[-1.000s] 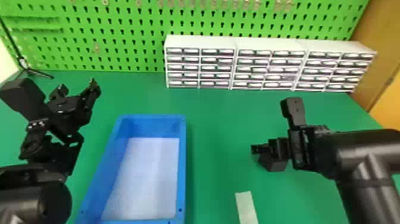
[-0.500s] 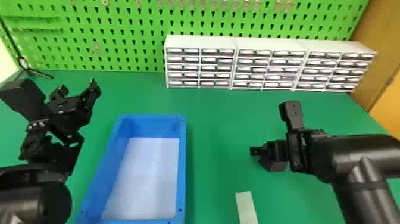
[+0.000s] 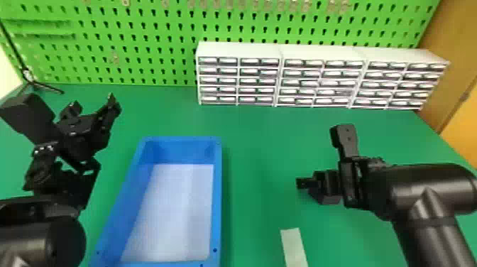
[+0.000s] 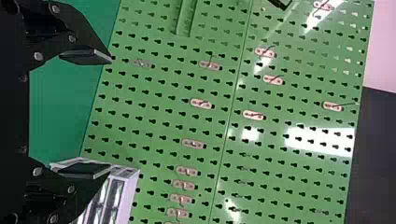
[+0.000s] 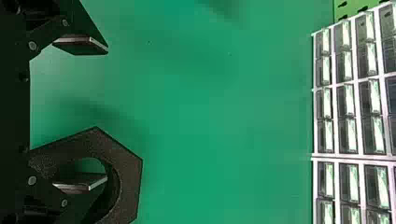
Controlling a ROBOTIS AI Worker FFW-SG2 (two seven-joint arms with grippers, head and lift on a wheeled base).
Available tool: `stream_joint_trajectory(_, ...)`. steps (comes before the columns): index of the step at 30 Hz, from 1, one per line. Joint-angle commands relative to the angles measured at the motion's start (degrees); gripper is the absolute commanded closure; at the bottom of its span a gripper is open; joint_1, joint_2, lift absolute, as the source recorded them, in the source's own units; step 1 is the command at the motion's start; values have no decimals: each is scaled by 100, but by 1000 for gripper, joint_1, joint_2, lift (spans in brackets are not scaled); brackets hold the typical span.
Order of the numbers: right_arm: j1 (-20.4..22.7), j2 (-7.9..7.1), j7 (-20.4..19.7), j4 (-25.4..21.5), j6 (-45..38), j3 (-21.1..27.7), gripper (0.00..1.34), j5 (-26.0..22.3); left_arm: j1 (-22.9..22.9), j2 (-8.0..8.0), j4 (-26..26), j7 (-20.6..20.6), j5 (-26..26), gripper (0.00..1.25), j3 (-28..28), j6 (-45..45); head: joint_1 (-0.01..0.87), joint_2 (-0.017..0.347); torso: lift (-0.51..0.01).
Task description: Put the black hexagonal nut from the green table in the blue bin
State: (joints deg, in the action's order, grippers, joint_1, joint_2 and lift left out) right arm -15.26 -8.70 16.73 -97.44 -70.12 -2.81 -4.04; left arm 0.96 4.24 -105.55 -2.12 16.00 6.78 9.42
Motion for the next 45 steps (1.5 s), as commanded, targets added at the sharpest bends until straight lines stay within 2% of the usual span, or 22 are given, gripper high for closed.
stream_joint_trajectory(1, 14, 0, -3, 41, 33, 0, 318, 0, -8, -2, 0, -7, 9, 433, -1, -2, 692, 8, -97)
stream_joint_trajectory(45, 155, 9, 6, 340, 218, 0, 318, 9, 10, 7, 8, 1, 26, 433, -19, 16, 692, 8, -97)
